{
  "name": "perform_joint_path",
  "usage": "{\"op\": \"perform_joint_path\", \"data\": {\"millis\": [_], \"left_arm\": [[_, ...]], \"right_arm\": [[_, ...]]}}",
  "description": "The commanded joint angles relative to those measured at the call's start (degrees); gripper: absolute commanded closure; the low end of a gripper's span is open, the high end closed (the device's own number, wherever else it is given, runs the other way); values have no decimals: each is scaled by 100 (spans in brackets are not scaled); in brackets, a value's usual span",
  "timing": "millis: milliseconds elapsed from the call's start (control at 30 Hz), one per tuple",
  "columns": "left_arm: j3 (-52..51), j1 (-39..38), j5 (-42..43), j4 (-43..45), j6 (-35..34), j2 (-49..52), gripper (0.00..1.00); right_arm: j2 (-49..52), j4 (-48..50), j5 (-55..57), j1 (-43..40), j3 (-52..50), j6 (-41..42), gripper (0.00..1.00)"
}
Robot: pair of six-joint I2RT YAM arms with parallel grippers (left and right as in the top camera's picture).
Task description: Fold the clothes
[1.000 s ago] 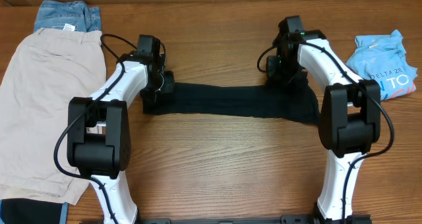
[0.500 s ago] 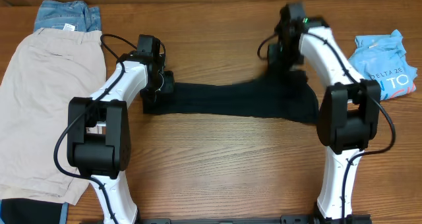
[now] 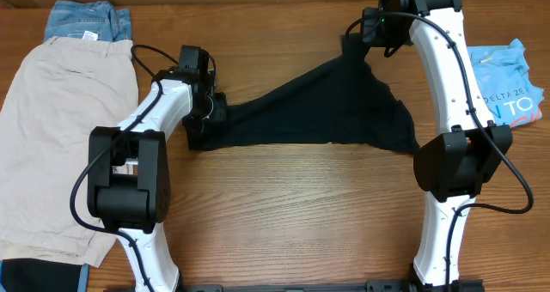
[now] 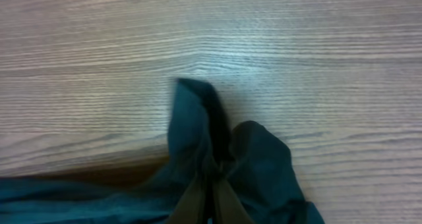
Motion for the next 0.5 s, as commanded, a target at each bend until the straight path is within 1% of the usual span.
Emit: {"op": "perform_joint_path", "data": {"millis": [0,167,467], "left_arm": [[-162,35,-87,-179,85,33,87],[-162,35,-92,-173,87,33,87],[-162,37,-149,-170,85,33,87]], "right_arm": [[-87,-199,522,-61,72,0,96],[-87,-848,940,-61,72,0,96],[-87,-1908,796,-61,72,4,95]]}}
